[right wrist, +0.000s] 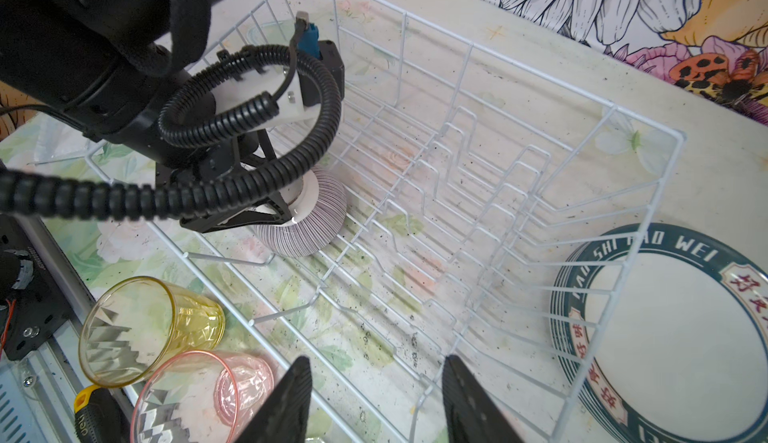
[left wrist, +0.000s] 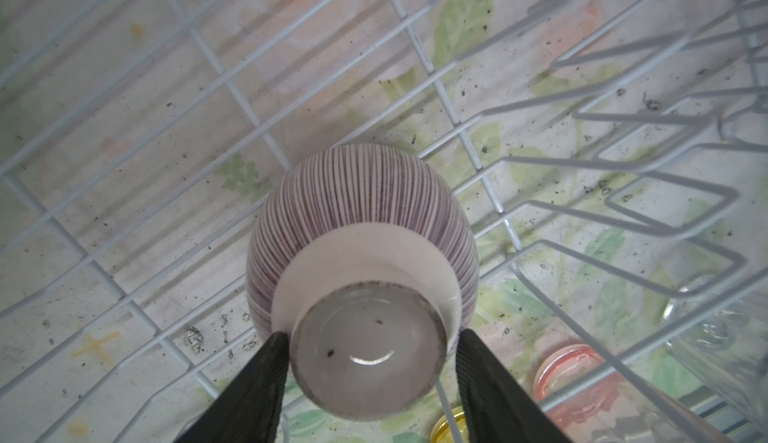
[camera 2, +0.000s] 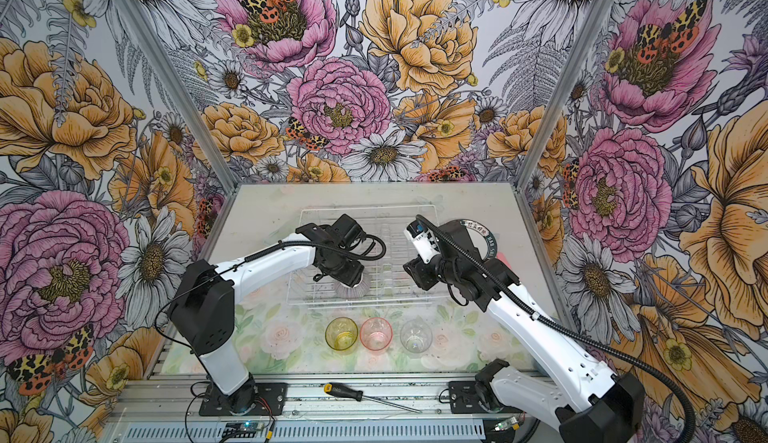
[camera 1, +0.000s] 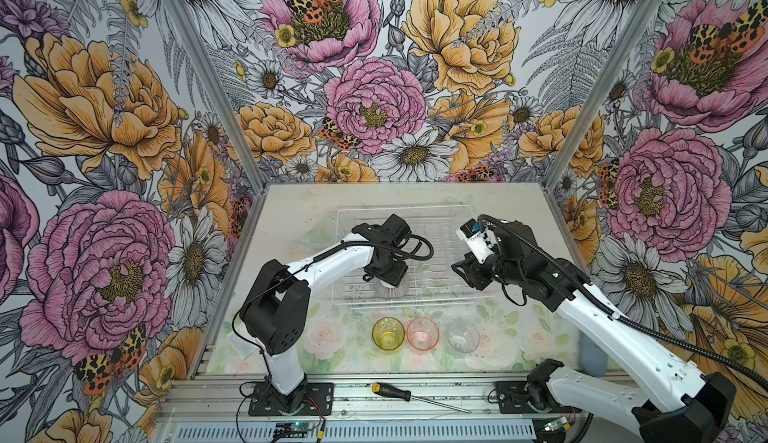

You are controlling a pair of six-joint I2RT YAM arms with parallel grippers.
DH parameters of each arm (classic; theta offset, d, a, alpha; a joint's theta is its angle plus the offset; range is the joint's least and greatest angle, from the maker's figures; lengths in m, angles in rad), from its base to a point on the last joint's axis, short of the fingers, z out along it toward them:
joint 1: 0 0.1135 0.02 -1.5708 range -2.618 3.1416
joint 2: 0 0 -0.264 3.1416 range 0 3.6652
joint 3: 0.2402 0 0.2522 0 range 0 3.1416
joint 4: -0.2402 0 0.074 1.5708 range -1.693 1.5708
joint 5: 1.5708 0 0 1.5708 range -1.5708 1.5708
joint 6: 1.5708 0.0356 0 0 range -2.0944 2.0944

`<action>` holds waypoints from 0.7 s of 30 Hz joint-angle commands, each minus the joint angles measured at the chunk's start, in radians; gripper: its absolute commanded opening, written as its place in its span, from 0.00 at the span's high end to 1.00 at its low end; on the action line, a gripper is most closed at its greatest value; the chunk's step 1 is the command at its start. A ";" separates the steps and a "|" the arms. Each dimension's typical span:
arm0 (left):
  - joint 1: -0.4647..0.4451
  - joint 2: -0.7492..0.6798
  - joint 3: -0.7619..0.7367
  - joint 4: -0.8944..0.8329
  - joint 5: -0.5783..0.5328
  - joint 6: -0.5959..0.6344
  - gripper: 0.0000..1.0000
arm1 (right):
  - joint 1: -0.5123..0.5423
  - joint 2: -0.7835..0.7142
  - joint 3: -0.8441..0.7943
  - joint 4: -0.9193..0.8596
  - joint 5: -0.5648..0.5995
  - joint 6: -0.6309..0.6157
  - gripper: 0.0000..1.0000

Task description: Unload the mixed dishes from the dish rack

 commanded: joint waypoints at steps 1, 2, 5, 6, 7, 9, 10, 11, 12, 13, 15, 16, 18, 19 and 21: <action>-0.003 0.017 0.035 -0.001 0.015 0.001 0.35 | -0.008 -0.014 -0.005 0.035 -0.015 0.016 0.47; -0.003 0.020 0.038 -0.002 0.016 0.001 0.35 | -0.008 -0.013 -0.006 0.035 -0.015 0.016 0.47; -0.002 0.029 0.043 -0.010 0.017 0.006 0.38 | -0.011 -0.011 -0.007 0.036 -0.015 0.016 0.47; -0.002 0.031 0.045 -0.013 0.016 0.007 0.39 | -0.012 -0.010 -0.007 0.036 -0.016 0.016 0.47; 0.000 0.032 0.045 -0.014 0.017 0.007 0.40 | -0.012 -0.010 -0.007 0.035 -0.018 0.016 0.47; 0.004 0.034 0.045 -0.017 0.021 0.010 0.42 | -0.012 -0.007 -0.007 0.037 -0.019 0.016 0.47; 0.006 0.036 0.044 -0.019 0.025 0.011 0.45 | -0.015 -0.005 -0.007 0.037 -0.021 0.016 0.47; 0.008 0.036 0.045 -0.020 0.027 0.012 0.46 | -0.014 -0.002 -0.007 0.038 -0.023 0.016 0.47; 0.009 0.037 0.043 -0.020 0.028 0.013 0.48 | -0.016 0.001 -0.007 0.040 -0.028 0.017 0.47; 0.010 0.037 0.043 -0.020 0.032 0.016 0.50 | -0.016 0.005 -0.007 0.040 -0.032 0.018 0.47; 0.012 0.037 0.043 -0.020 0.040 0.018 0.53 | -0.016 0.012 -0.008 0.045 -0.039 0.022 0.47; 0.015 0.037 0.043 -0.021 0.043 0.019 0.54 | -0.016 0.014 -0.009 0.049 -0.041 0.025 0.47; 0.018 0.036 0.045 -0.022 0.047 0.019 0.56 | -0.017 0.017 -0.011 0.059 -0.044 0.030 0.47; 0.018 0.034 0.043 -0.023 0.047 0.020 0.56 | -0.018 0.017 -0.014 0.065 -0.045 0.031 0.47; 0.023 0.025 0.043 -0.022 0.043 0.021 0.57 | -0.018 0.017 -0.019 0.079 -0.053 0.039 0.47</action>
